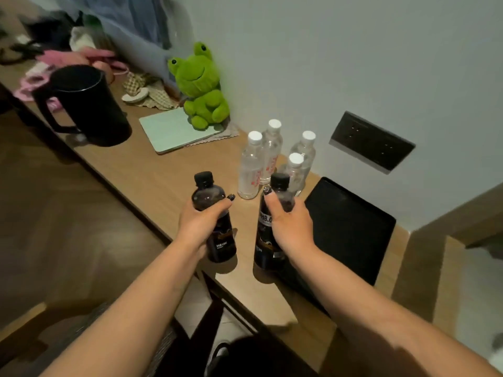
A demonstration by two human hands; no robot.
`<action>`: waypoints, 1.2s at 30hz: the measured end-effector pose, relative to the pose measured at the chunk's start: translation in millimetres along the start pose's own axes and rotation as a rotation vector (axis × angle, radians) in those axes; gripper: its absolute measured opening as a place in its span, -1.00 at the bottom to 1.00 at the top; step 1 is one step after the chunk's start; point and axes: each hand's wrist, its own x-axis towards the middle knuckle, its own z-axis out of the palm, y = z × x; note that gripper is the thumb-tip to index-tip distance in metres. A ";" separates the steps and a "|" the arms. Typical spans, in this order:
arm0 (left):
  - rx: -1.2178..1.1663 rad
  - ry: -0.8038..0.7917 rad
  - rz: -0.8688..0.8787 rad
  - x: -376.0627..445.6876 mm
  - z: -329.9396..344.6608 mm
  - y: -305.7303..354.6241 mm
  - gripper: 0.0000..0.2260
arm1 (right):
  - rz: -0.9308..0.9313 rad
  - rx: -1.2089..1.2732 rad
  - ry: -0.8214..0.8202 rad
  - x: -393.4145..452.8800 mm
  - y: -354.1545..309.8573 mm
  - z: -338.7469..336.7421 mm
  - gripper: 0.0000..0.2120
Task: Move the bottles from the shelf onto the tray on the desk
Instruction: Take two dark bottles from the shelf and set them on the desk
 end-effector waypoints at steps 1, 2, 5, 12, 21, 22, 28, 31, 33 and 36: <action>0.009 0.000 0.001 13.3 1.6 2.5 -0.66 | 0.019 -0.036 0.011 9.6 0.4 8.7 -0.50; 0.015 0.006 -0.003 26.3 3.9 4.9 -0.67 | 0.037 -0.059 0.018 17.9 0.4 16.8 -0.53; 0.034 0.026 -0.014 69.4 9.2 7.6 -0.63 | 0.053 -0.038 -0.022 35.2 -0.9 35.9 -0.57; 0.231 0.124 0.161 129.3 14.2 10.0 -0.57 | -0.081 -0.259 -0.183 58.5 -4.8 53.6 -0.56; 0.469 0.076 0.311 162.9 16.4 11.9 -0.36 | -0.052 -0.173 -0.168 84.2 5.6 67.9 -0.54; 0.480 0.073 0.321 165.2 16.8 10.6 -0.35 | -0.043 -0.151 -0.166 86.5 7.0 69.3 -0.55; 0.540 0.036 0.337 169.6 16.2 9.8 -0.35 | -0.034 -0.124 -0.210 94.9 11.4 72.9 -0.51; 0.569 0.030 0.331 169.1 15.0 6.3 -0.34 | -0.003 -0.102 -0.252 94.0 12.9 73.7 -0.48; 0.587 0.024 0.320 168.1 14.7 5.3 -0.33 | -0.010 -0.142 -0.261 93.0 11.6 73.6 -0.45; 0.601 0.010 0.282 164.8 12.2 7.8 -0.32 | -0.017 -0.189 -0.266 88.3 6.7 68.4 -0.33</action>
